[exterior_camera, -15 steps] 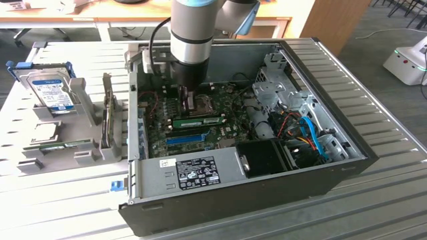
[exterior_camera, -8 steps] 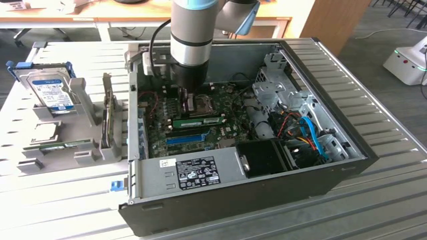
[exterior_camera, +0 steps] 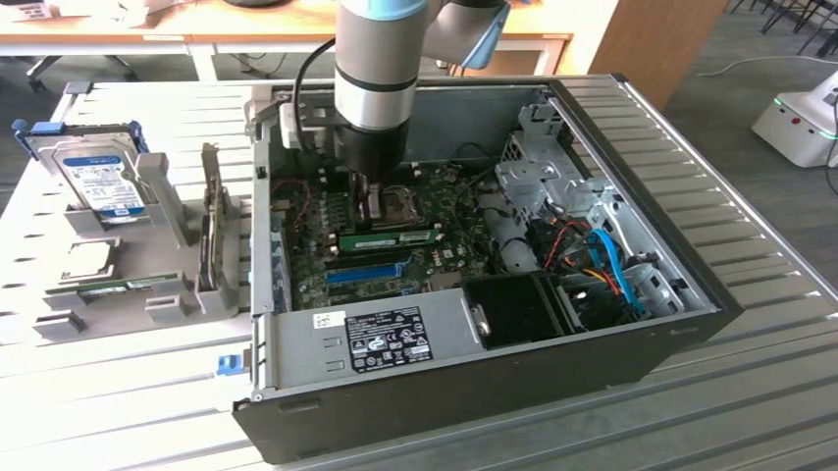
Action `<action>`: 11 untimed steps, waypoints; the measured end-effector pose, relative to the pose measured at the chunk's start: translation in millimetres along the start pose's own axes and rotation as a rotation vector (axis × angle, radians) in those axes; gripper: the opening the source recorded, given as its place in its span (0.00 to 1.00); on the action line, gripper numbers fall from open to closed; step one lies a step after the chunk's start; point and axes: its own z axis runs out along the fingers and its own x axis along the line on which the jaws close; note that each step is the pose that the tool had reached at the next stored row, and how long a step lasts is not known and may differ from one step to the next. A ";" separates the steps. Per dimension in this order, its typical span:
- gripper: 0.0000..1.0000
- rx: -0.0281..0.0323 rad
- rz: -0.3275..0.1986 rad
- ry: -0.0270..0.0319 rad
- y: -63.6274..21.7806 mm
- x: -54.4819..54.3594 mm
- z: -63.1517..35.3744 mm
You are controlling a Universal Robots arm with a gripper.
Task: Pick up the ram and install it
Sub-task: 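Press down the ram until it locks into place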
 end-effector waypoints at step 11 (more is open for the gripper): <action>0.11 -0.0001 0.000 0.0001 -0.1 2.7 2.6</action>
